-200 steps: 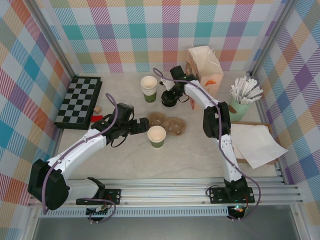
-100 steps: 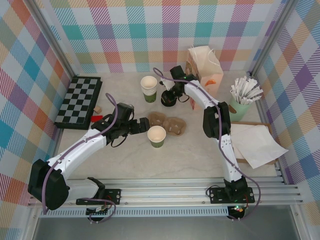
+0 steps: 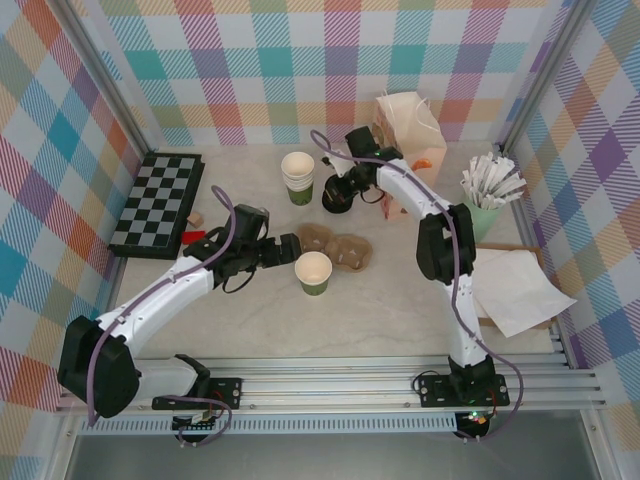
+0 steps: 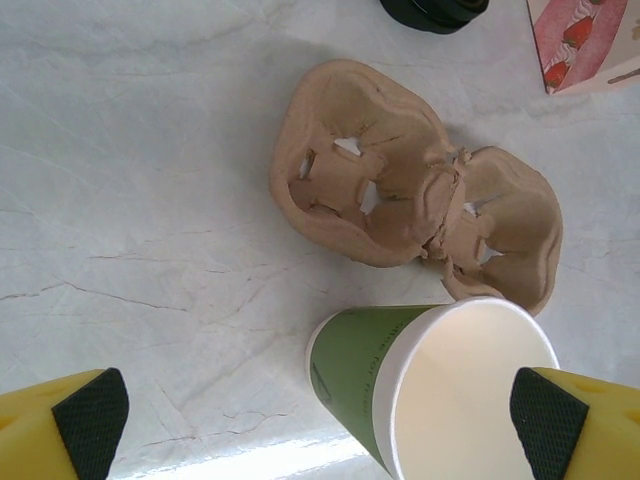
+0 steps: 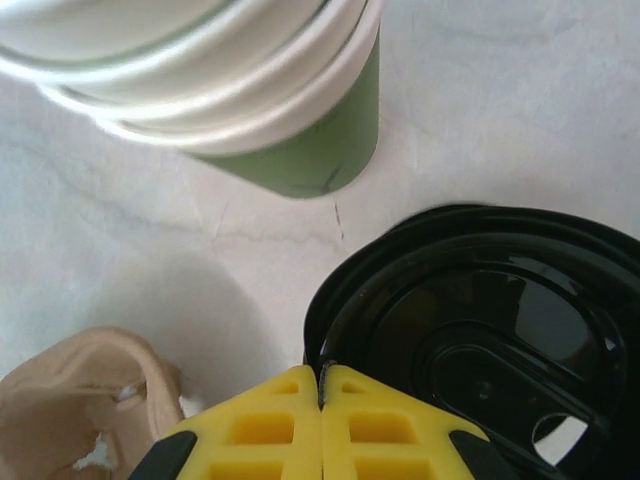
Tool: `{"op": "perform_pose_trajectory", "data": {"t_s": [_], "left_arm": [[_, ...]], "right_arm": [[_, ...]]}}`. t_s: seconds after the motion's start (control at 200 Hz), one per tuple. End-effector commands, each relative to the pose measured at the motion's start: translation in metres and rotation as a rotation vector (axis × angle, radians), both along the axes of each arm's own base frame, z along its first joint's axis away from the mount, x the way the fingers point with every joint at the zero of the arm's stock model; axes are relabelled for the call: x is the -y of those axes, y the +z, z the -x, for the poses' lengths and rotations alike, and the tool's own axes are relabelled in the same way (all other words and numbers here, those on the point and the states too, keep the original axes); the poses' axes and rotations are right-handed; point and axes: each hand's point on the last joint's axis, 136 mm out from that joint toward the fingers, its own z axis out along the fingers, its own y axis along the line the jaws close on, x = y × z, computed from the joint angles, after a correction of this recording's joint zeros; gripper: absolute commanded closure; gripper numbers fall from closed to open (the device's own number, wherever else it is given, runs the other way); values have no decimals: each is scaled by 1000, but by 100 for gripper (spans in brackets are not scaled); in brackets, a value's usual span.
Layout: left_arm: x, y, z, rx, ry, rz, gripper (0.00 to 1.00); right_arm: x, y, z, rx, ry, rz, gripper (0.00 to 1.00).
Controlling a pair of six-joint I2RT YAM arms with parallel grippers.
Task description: Pack the takeout coffee
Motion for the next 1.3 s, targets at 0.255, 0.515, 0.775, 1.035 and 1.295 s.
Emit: {"op": "perform_pose_trajectory", "data": {"t_s": [0.255, 0.515, 0.775, 1.035, 1.295], "left_arm": [[28, 33, -31, -116, -25, 217, 3], [56, 24, -52, -203, -167, 197, 9], [89, 14, -73, -268, -304, 244, 15], [107, 0, -80, -327, -381, 264, 31], [123, -5, -78, -350, -429, 300, 43]], "right_arm": [[8, 41, 83, 79, 150, -136, 90], [10, 37, 135, 111, 309, -112, 89], [5, 41, 157, 160, 396, -139, 89], [0, 37, 159, 166, 415, -133, 89], [0, 35, 160, 153, 418, -123, 90]]}}
